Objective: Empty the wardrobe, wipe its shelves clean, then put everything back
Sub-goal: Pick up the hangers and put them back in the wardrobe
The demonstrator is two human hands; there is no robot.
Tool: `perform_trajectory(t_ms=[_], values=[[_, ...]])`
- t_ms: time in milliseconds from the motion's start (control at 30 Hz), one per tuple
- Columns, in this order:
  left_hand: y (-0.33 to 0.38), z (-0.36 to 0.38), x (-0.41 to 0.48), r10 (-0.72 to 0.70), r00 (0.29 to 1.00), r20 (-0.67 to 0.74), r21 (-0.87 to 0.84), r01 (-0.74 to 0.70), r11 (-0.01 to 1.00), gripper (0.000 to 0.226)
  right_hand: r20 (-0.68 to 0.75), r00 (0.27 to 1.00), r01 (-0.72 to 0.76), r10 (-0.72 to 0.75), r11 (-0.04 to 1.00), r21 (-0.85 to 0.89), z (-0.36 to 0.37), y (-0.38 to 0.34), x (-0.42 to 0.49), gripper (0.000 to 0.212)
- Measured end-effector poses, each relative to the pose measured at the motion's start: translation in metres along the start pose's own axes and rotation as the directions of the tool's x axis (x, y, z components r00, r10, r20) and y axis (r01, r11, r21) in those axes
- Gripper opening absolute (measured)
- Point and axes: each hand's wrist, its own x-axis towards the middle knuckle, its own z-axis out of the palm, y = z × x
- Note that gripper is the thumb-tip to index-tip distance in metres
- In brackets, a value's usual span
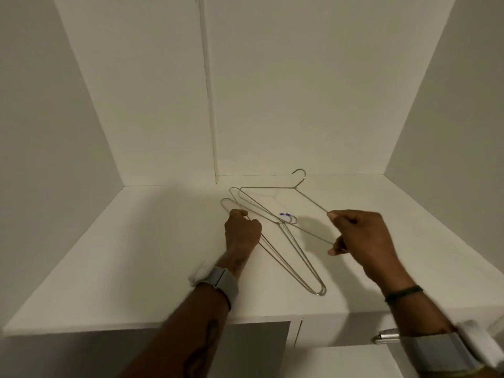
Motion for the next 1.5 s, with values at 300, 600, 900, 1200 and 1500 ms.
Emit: perform_trajectory(t_ms=[300,600,900,1200,1500], values=[[0.079,0.016,0.002,0.183,0.978,-0.101,0.125,-0.170,0.978,0.041,-0.087,0.991,0.103,-0.098,0.994,0.048,-0.073,-0.043,0.017,0.017],[0.253,0.041,-0.015,0.222,0.959,0.175,-0.577,-0.083,0.812,0.064,0.069,0.966,0.227,-0.250,0.942,0.247,-0.129,-0.116,0.025,0.024],[0.411,0.007,-0.030,0.579,0.770,0.269,-0.429,-0.443,0.787,0.060,-0.407,0.679,0.605,-0.611,0.780,-0.162,-0.196,-0.277,0.033,0.013],[0.538,-0.081,-0.051,0.798,0.533,0.279,0.130,-0.845,0.519,0.020,-0.422,0.353,0.634,-0.835,0.545,-0.549,-0.224,-0.451,0.044,0.022],[0.587,-0.141,-0.099,0.863,0.375,0.340,0.426,-0.879,0.214,0.022,-0.434,0.260,0.634,-0.863,0.491,-0.597,-0.233,-0.571,0.082,0.027]])
